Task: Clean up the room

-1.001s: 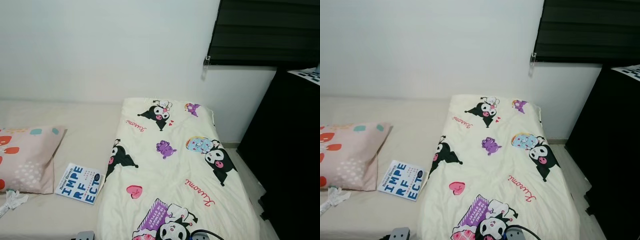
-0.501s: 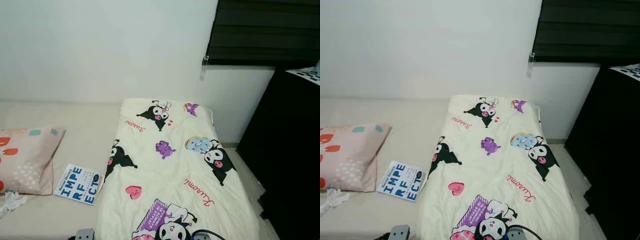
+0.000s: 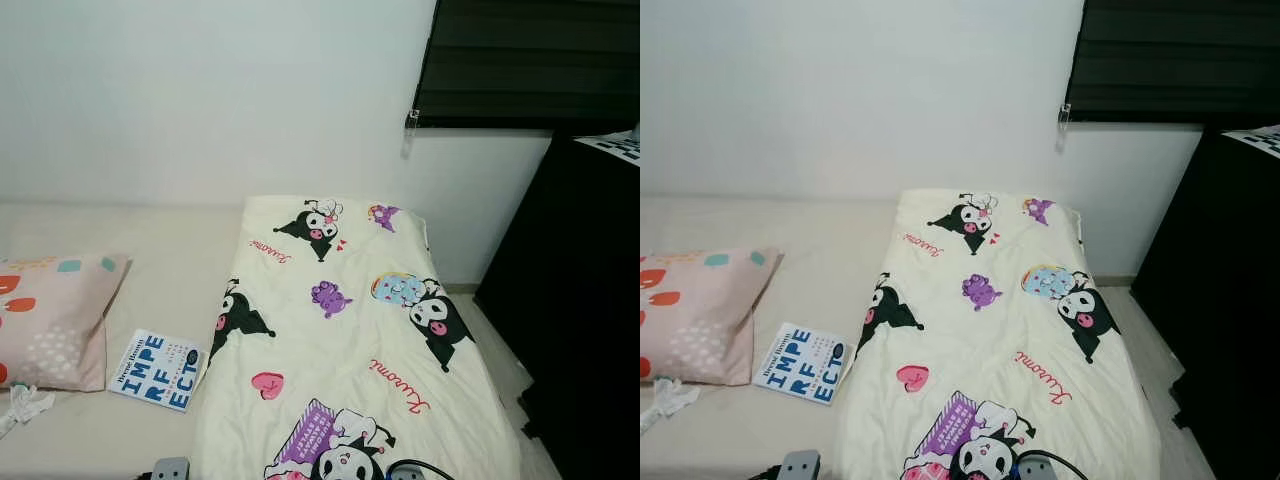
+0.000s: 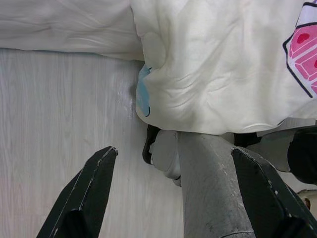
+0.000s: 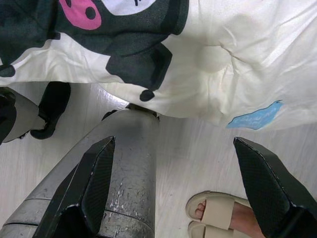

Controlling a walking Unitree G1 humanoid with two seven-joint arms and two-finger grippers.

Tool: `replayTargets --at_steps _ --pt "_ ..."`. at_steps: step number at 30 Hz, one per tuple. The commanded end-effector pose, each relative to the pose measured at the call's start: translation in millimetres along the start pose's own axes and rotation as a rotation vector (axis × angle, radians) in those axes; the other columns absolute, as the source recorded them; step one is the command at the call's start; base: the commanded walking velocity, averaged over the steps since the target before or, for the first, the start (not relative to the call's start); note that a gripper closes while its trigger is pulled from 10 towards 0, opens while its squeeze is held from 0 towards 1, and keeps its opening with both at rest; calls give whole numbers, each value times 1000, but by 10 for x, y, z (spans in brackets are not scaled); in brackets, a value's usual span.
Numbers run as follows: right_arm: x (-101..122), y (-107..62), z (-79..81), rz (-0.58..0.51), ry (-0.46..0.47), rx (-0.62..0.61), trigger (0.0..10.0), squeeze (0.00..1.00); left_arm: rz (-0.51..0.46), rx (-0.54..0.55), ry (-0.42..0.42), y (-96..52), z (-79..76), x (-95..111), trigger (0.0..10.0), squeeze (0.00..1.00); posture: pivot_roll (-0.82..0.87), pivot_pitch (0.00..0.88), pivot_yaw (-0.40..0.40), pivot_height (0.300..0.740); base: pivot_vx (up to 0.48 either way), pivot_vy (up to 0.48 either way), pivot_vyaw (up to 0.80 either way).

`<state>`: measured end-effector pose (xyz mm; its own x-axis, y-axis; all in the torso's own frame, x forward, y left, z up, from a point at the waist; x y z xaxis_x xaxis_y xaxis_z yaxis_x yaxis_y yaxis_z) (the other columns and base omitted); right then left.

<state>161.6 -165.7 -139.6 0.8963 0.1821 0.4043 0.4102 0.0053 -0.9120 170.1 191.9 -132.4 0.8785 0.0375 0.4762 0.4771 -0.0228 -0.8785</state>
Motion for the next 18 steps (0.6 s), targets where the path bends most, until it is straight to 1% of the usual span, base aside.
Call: replayTargets --at_steps 1,6,18 --pt "-151 -11 11 50 -7 5 10000 0 24 -19 25 2 -59 -62 10000 0 -7 0 -68 740 0 0 0" --pt "-145 -10 6 52 -19 5 10000 0 22 -15 24 2 -51 -53 10000 0 -5 0 -70 740 0 0 0" --pt "-121 -7 10 45 -1 -3 10000 0 23 -15 36 0 -19 -36 10000 0 -29 0 -46 740 0 0 0"
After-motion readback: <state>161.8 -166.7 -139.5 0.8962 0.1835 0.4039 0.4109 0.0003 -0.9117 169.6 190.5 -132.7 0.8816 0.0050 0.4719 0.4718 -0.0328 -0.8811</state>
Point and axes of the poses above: a point about 5 cm out from each wrist's last joint towards the gripper, its own y axis pointing out of the wrist towards the gripper, its own x axis along the axis of the wrist's last joint, z = x × y, the point moved 4 cm from there along y, pointing out of the wrist towards the gripper, and after that the axes turned 4 degrees about y, right-handed, at the moved point
